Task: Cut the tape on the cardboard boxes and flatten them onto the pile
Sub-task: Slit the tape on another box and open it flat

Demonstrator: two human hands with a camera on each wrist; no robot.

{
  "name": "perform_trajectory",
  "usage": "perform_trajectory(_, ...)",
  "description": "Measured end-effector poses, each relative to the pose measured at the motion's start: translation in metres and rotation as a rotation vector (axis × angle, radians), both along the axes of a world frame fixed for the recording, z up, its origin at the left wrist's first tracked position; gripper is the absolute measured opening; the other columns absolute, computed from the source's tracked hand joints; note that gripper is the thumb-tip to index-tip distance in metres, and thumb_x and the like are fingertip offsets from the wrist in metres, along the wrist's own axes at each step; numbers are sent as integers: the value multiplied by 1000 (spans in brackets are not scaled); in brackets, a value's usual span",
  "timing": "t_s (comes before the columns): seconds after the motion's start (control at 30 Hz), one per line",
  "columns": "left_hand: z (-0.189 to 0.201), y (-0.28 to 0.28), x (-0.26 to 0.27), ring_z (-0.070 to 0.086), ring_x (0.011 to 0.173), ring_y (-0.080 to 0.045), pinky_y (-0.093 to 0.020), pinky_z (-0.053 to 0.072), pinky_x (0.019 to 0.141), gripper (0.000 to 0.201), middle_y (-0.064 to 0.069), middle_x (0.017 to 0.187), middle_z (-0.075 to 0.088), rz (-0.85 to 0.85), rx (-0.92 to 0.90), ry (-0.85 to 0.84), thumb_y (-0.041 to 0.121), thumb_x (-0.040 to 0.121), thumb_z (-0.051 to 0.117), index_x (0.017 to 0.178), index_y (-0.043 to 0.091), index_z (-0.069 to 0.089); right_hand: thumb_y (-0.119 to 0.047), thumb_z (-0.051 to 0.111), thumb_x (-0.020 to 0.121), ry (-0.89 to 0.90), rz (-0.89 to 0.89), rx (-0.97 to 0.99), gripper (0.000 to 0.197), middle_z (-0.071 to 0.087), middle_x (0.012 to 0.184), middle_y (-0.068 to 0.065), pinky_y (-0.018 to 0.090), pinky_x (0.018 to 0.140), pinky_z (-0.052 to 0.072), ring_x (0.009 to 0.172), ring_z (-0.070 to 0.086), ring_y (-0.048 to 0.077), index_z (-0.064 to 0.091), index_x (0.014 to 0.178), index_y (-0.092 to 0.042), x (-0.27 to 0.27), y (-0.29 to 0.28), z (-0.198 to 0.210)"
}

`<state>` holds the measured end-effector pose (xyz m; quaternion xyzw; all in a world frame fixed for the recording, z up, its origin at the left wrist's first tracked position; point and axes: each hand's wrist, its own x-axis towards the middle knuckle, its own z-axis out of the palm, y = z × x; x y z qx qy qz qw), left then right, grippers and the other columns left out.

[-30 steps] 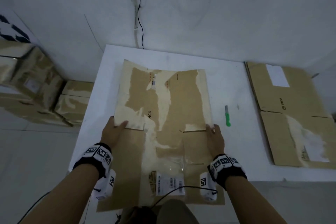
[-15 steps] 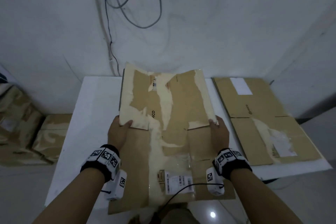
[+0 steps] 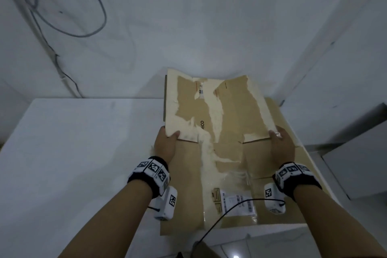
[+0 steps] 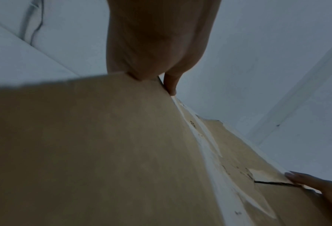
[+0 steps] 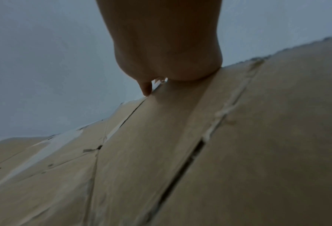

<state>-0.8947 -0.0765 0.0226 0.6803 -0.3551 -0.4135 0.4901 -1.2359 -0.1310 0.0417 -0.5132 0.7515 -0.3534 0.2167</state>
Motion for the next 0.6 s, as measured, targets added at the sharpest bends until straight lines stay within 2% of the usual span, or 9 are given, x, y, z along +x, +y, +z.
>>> perform_trajectory(0.1, -5, -23, -62, 57, 105, -26, -30, 42, 83, 32, -10, 116, 62, 11, 20, 40, 21, 92, 60, 121, 7, 54, -28, 50, 101, 44, -1, 89, 39, 57, 132, 20, 43, 101, 37, 121, 52, 37, 51, 137, -12, -63, -25, 2)
perform_trajectory(0.27, -29, -54, -140, 59, 104, -26, -32, 45, 86, 30, -11, 114, 63, 26, 61, 73, 20, 92, 61, 118, 7, 55, -24, 49, 100, 47, 1, 171, 39, 56, 131, 22, 41, 95, 38, 119, 52, 39, 51, 137, -10, -139, -60, -12)
perform_trajectory(0.4, -52, -73, -179, 59, 105, -27, -35, 46, 91, 30, -13, 114, 63, 41, 104, 90, 18, 92, 62, 118, 4, 56, -37, 52, 96, 37, -18, 218, 47, 57, 131, 19, 41, 99, 38, 120, 52, 37, 51, 138, -15, -177, -81, -39)
perform_trajectory(0.5, -69, -83, -199, 58, 107, -27, -32, 44, 90, 32, -13, 116, 63, 37, 147, 80, 19, 92, 61, 120, 3, 55, -31, 52, 99, 27, -34, 245, 43, 57, 129, 20, 41, 101, 38, 120, 52, 37, 51, 138, -13, -197, -91, -62)
perform_trajectory(0.6, -86, -87, -213, 57, 111, -28, -33, 43, 94, 36, -13, 119, 63, 46, 174, 75, 19, 92, 61, 124, 3, 54, -28, 52, 100, 26, -31, 260, 38, 60, 121, 23, 41, 97, 39, 115, 55, 39, 53, 134, -11, -209, -98, -80)
